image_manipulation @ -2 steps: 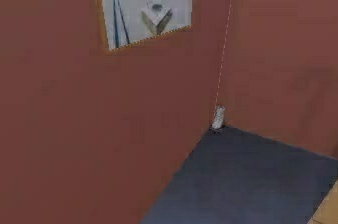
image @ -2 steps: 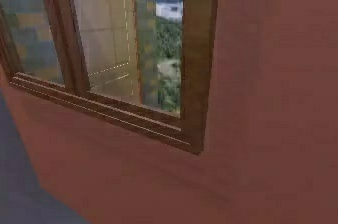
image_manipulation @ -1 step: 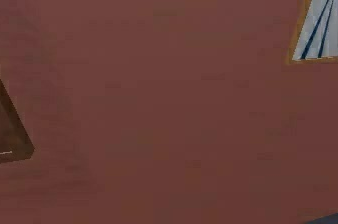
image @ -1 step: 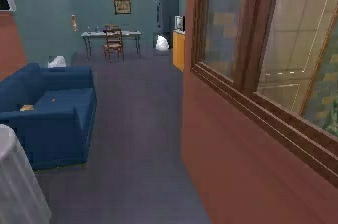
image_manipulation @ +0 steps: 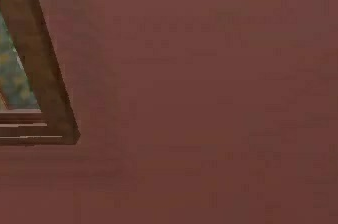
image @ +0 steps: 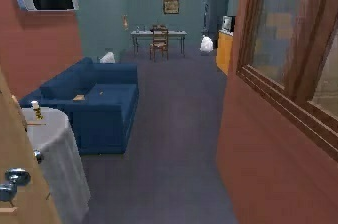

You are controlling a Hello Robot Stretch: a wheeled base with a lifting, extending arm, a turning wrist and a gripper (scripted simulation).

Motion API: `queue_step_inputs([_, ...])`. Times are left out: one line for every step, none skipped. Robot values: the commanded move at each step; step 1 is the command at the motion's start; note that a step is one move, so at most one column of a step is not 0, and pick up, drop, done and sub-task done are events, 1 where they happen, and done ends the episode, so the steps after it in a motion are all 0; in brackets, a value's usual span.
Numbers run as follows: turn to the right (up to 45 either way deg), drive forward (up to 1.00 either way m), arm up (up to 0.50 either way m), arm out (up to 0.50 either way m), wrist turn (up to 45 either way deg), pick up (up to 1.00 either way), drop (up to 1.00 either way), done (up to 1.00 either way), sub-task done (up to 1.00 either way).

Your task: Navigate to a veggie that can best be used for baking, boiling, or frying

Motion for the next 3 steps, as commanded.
queue_step_inputs([0.0, 1.0, 0.0, 0.0, 0.0, 0.0, 0.0, 0.0, 0.0])
queue_step_inputs([-3.0, 0.0, 0.0, 0.0, 0.0, 0.0, 0.0, 0.0, 0.0])
queue_step_inputs([0.0, 0.6, 0.0, 0.0, 0.0, 0.0, 0.0, 0.0, 0.0])
